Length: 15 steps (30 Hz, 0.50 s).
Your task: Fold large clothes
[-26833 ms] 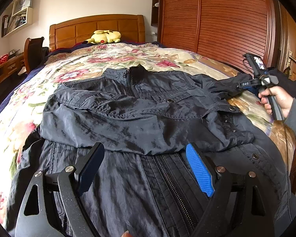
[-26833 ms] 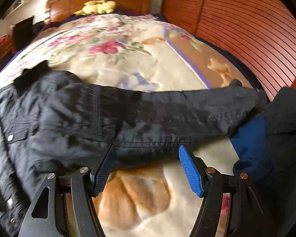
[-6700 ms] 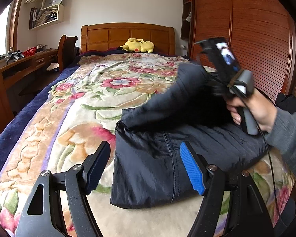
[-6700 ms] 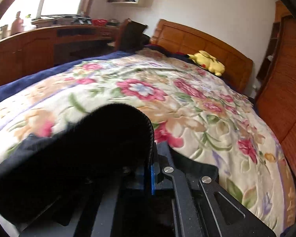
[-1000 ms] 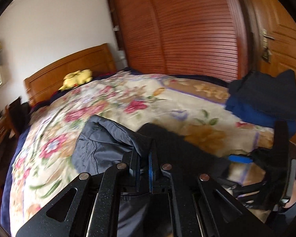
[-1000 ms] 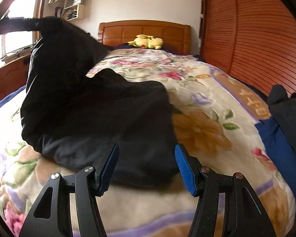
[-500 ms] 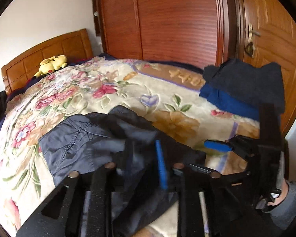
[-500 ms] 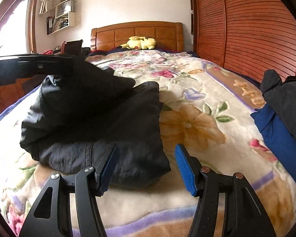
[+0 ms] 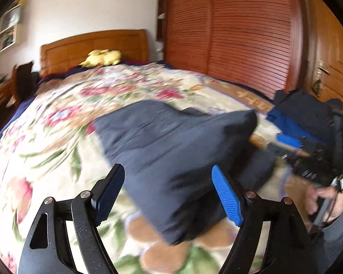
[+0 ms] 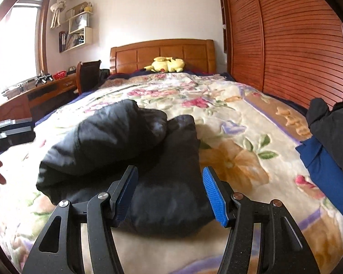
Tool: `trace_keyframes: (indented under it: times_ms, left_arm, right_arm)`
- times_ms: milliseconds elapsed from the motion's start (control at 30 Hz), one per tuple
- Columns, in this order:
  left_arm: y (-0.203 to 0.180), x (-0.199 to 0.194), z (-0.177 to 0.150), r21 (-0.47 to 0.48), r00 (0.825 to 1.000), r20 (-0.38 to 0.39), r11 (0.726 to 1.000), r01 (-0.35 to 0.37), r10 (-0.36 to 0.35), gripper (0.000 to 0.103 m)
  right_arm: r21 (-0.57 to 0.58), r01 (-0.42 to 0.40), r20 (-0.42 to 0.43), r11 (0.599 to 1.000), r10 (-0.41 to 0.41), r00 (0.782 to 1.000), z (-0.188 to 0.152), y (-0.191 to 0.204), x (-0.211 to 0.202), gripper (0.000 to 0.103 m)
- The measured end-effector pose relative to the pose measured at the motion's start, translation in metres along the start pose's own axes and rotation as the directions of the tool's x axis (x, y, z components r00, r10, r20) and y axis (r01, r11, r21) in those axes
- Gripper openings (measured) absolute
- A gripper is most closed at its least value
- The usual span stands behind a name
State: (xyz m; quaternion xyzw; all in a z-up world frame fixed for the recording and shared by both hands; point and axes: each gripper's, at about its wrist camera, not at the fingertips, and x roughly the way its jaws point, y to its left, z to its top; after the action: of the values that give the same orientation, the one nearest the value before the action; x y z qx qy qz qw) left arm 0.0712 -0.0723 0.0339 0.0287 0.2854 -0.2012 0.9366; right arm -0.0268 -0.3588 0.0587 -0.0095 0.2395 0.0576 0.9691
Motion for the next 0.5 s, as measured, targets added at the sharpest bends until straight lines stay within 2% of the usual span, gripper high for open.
trace_keyframes:
  times_ms: [100, 200, 500]
  left_arm:
    - [0.017, 0.002, -0.013, -0.044, 0.999, 0.001, 0.998, -0.033, 0.033, 0.079]
    - [0.027, 0.005, -0.023, -0.044, 0.997, 0.002, 0.996, -0.081, 0.081, 0.079]
    - [0.05, 0.008, -0.042, -0.057, 0.992, -0.023, 0.991, -0.122, 0.121, 0.079]
  right_arm:
    - [-0.012, 0.001, 0.009, 1.0, -0.001, 1.0, 0.0, 0.006, 0.002, 0.061]
    - [-0.016, -0.008, 0.02, 1.0, 0.009, 1.0, 0.0, 0.008, 0.005, 0.061]
    - [-0.032, -0.015, 0.06, 0.999, 0.017, 0.998, 0.002, 0.015, 0.007, 0.061]
